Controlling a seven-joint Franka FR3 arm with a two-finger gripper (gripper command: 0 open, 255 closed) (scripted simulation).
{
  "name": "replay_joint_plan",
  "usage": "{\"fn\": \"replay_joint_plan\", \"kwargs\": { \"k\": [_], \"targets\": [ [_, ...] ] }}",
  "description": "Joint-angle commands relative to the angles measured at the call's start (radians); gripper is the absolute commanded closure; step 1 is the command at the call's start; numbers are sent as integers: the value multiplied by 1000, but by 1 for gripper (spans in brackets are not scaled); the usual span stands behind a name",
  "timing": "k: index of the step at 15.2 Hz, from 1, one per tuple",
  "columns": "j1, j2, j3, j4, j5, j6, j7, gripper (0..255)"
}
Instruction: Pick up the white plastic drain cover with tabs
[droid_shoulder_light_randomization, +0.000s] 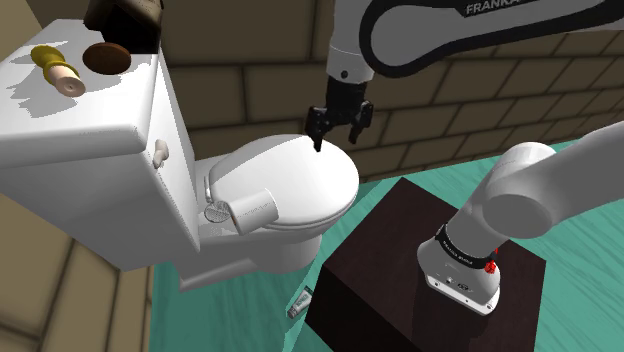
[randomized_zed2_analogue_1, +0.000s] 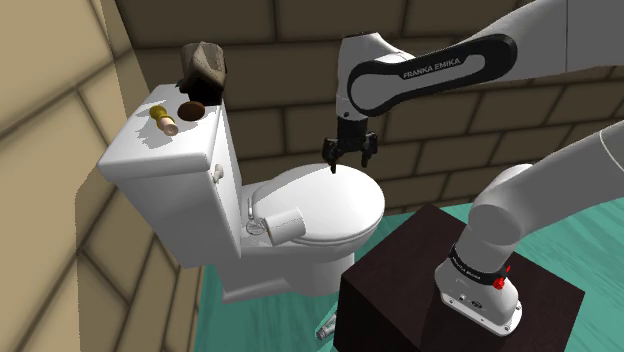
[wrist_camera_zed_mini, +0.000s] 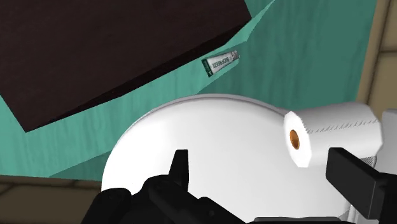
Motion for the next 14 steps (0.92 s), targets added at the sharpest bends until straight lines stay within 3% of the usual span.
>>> {"fn": "replay_joint_plan", "kwargs": {
  "k": [1, 7, 14],
  "targets": [
    [-8, 66, 44, 16, 3, 61, 74, 0],
    [-48, 299, 168, 89, -56, 237, 313, 0],
    [-68, 622, 240, 249, -285, 373, 663, 0]
  ]
}}
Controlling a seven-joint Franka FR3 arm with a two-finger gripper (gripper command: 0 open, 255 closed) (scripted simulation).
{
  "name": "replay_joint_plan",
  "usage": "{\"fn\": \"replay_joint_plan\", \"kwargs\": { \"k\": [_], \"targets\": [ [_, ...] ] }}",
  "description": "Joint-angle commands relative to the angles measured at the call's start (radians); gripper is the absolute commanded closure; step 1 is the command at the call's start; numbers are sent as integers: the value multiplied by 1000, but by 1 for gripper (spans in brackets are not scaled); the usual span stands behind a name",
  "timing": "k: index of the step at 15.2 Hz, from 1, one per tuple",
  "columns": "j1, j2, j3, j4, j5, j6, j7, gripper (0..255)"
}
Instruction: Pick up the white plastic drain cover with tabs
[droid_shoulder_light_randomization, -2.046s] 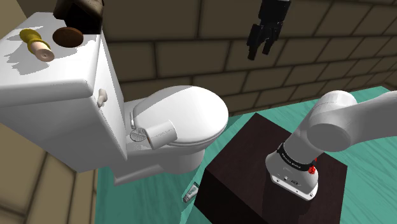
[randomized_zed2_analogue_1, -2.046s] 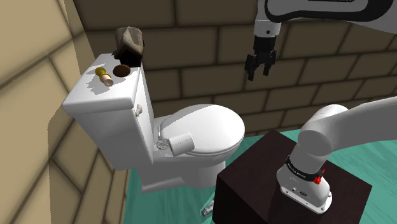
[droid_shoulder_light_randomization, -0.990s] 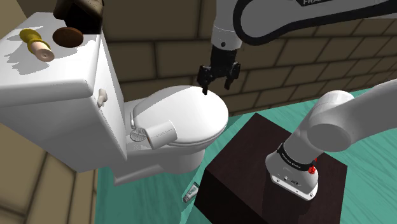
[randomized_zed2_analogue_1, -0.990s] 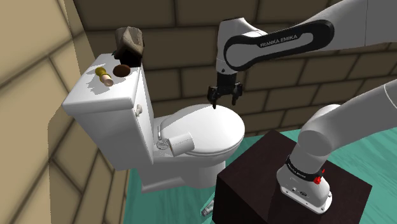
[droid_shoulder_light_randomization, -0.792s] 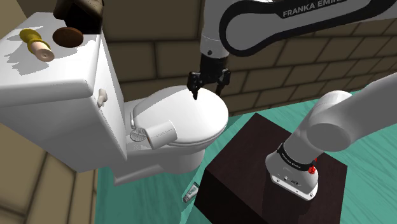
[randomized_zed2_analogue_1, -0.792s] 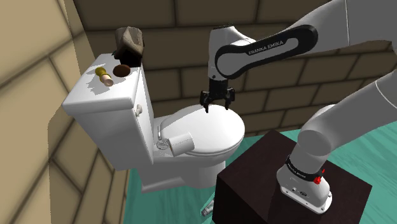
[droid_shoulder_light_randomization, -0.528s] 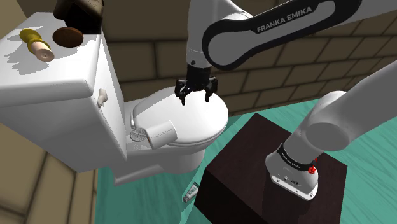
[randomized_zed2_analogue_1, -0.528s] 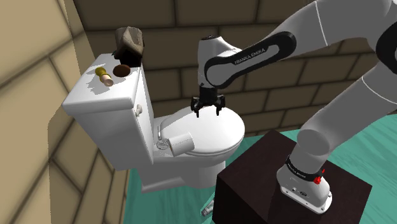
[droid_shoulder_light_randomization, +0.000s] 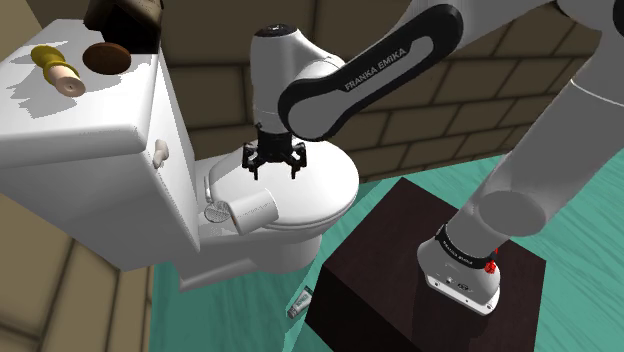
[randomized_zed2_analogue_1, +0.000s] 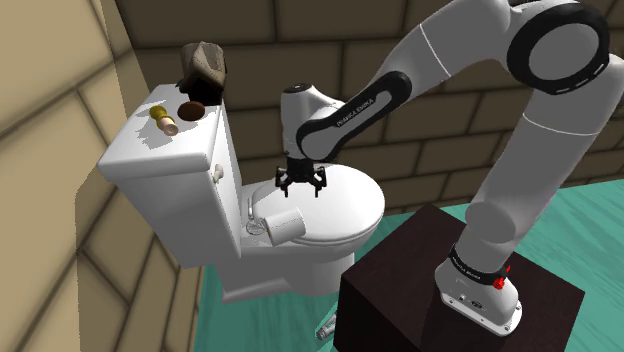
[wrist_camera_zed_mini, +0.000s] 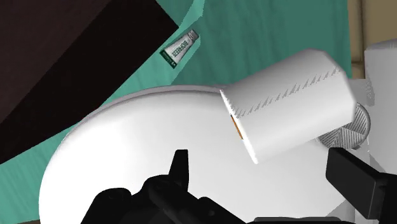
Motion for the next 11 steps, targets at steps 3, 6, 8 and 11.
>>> {"fn": "replay_joint_plan", "kwargs": {
  "k": [3, 6, 8, 11],
  "targets": [
    [40, 209, -15, 133, -169, 44, 220, 0],
    [96, 339, -62, 239, -257, 51, 341, 0],
    [135, 421, -96, 317, -300, 50, 406, 0],
    [190, 541, -145, 443, -345, 40, 486, 0]
  ]
}}
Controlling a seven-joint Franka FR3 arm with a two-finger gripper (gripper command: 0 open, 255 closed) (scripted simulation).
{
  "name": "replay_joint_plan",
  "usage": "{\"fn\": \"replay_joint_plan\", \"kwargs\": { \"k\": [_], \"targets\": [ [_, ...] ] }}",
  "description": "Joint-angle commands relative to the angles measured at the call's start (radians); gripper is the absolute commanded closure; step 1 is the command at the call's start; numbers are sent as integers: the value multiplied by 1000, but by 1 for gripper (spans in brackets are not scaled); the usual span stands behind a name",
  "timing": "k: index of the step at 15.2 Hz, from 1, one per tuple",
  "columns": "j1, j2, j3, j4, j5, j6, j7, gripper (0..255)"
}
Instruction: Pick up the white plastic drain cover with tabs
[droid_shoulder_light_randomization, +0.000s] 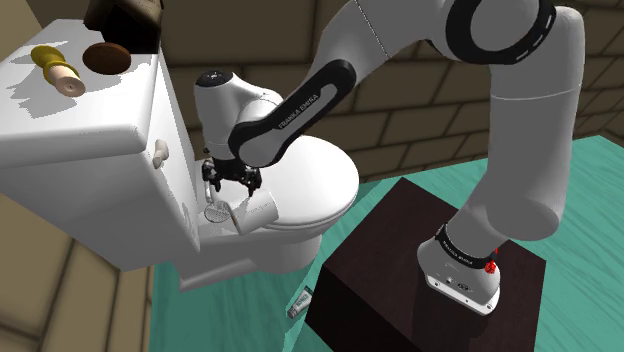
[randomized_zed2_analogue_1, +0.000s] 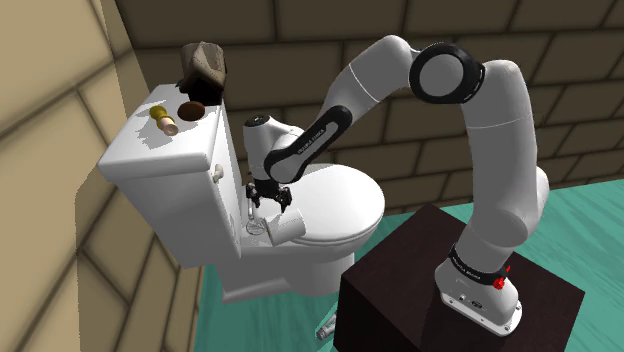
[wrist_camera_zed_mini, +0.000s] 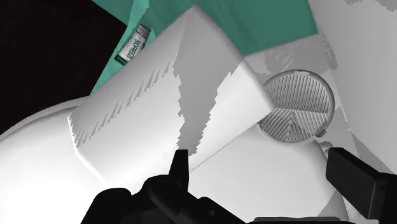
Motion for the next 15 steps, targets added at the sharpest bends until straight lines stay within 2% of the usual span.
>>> {"fn": "replay_joint_plan", "kwargs": {
  "k": [1, 5, 14, 15],
  "targets": [
    [35, 85, -34, 96, -27, -12, 48, 0],
    [92, 230, -84, 272, -49, -40, 114, 0],
    [108, 304, -107, 290, -76, 15, 132, 0],
    [108, 305, -107, 290, -76, 16, 132, 255]
  ]
}}
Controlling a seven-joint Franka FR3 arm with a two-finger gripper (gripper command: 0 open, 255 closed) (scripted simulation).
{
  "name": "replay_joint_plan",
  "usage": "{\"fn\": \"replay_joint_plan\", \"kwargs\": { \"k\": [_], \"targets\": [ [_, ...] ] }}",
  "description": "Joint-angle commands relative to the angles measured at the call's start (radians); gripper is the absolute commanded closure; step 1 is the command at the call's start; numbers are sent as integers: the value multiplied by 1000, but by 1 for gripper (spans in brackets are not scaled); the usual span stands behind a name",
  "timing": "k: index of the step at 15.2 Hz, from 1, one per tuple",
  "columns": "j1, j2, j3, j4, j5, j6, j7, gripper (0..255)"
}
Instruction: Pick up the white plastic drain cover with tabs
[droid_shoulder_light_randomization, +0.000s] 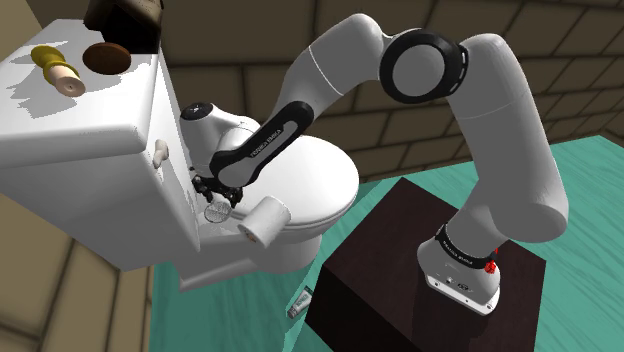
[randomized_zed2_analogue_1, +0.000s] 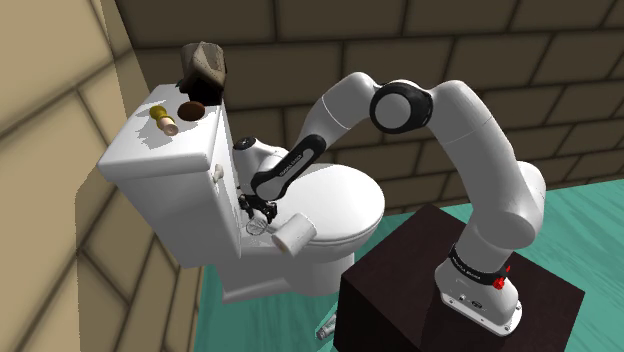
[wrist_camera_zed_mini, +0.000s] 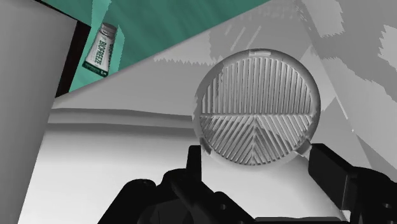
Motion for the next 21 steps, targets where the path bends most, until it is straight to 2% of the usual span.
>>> {"fn": "replay_joint_plan", "kwargs": {
  "k": [1, 9, 21],
  "targets": [
    [1, 3, -1, 1, -1, 2, 0, 255],
    [1, 2, -1, 1, -1, 1, 1, 255],
    [-25, -112, 38, -21, 41, -90, -27, 255]
  ]
}}
